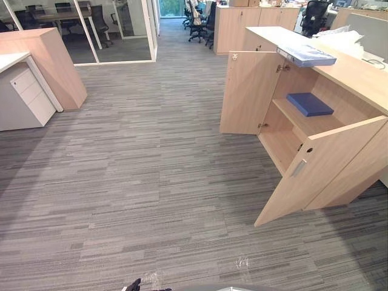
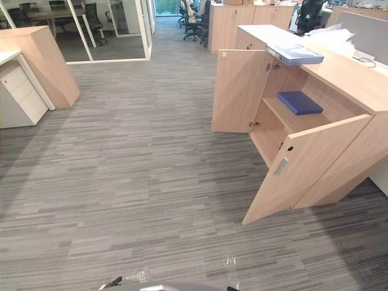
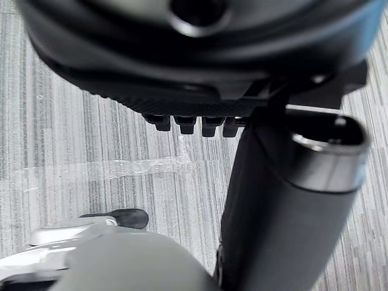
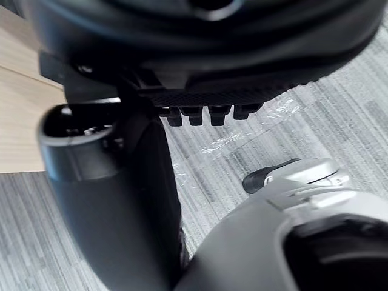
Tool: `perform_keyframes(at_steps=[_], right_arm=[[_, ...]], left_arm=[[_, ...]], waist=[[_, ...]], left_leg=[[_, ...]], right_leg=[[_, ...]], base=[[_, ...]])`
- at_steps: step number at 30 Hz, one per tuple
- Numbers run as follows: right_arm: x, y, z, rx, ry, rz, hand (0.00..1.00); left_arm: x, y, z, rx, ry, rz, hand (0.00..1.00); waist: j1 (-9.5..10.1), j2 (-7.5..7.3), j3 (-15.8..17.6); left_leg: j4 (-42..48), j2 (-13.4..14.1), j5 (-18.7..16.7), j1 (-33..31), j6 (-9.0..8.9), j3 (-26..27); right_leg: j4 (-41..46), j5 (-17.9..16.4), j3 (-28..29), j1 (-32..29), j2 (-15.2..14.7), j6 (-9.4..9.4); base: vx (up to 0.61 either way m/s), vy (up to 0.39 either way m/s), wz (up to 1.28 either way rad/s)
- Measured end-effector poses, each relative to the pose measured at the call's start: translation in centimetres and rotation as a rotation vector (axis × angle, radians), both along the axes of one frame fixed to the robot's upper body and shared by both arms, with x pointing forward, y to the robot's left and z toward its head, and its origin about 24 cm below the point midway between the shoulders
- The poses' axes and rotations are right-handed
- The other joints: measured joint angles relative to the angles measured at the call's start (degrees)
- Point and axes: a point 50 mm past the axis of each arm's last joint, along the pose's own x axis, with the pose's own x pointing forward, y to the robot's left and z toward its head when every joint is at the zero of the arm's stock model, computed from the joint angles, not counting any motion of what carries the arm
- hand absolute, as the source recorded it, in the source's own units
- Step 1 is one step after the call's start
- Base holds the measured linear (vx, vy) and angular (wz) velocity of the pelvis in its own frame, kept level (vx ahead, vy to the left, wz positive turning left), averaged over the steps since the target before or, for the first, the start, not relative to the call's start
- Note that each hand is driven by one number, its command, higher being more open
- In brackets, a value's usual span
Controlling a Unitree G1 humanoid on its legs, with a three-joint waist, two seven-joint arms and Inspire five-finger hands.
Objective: Walk over to the cabinet, pick up the folder, carry it to the office cabinet, place the folder inside the office cabinet, then close the office cabinet door
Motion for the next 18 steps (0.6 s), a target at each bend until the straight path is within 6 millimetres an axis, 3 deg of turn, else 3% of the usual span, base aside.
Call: perform_keyframes(at_steps=[7,18], right_arm=[[0.57,0.11,-0.02,0.004,-0.01,0.004,1.0],[0.78,0.12,0.0,0.001,-0.013,0.027,1.0]], left_arm=[[-0.51,0.09,-0.12,-0.022,0.009,0.077,1.0],[-0.35,0.06,-0.11,-0.017,0.008,0.055,1.0]], waist=[[0.03,0.01,0.8],[0.02,-0.02,1.3]], left_leg=[[-1.7,-0.1,0.4,1.3,-0.04,-0.1],[-2.3,-0.1,0.4,2.2,-0.09,-0.1]], right_leg=[[-1.1,0.0,-0.1,1.1,0.0,0.08],[-1.5,-0.1,0.0,1.8,0.0,0.23]], base=[[0.0,0.0,0.0],[0.0,0.0,0.0]])
